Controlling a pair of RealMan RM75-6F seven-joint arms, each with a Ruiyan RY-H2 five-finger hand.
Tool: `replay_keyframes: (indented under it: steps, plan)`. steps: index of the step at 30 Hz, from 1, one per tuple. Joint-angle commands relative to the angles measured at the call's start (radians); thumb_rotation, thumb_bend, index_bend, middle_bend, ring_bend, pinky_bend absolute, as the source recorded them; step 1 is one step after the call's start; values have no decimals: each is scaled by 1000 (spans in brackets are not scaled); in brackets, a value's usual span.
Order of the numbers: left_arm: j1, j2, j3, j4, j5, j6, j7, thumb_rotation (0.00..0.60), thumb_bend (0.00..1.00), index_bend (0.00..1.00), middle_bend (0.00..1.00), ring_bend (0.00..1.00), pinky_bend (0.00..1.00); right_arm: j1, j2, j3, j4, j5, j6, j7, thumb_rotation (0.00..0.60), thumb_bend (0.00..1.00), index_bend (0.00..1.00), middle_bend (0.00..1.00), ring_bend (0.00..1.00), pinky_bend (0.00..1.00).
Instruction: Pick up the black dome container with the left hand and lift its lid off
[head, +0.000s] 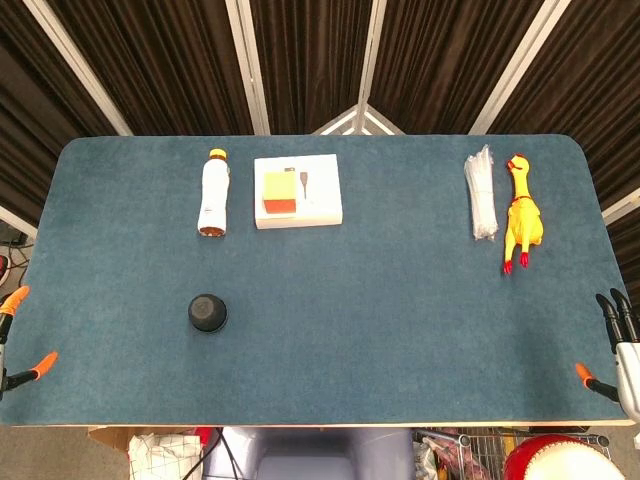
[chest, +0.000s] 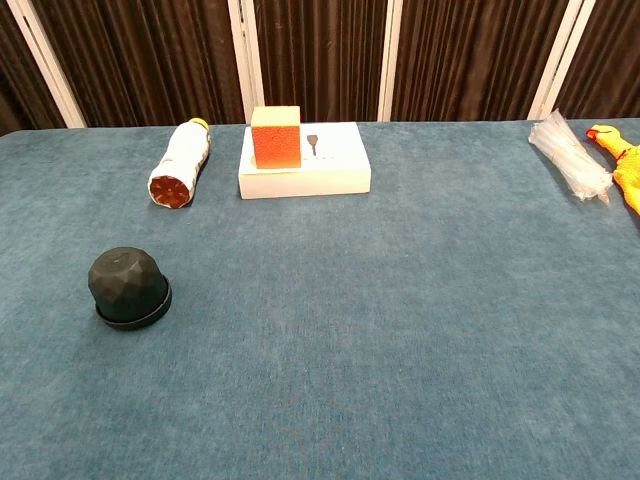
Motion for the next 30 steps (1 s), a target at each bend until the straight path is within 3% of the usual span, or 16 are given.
replay_keyframes:
  steps: [1,13,23,30]
  plan:
    - [1,1,2,-2,1,1,1,600,242,133,143,0,0,1,0,0,2,3,-4,-2,600,209,0,0,157,79]
    - [10,12,2,-9,15,20,-30,600,242,132,155,0,0,7,-1,2,-2,6,-11,-7,600,209,0,0,157,80]
    - [-12,16,13,-3,0,-47,-57,600,241,130,155,0,0,7,-3,3,-10,16,-14,-16,600,209,0,0,157,80]
    - [-15,5,25,-9,51,-39,-136,600,221,111,137,0,0,9,3,-3,0,11,-26,13,600,209,0,0,157,80]
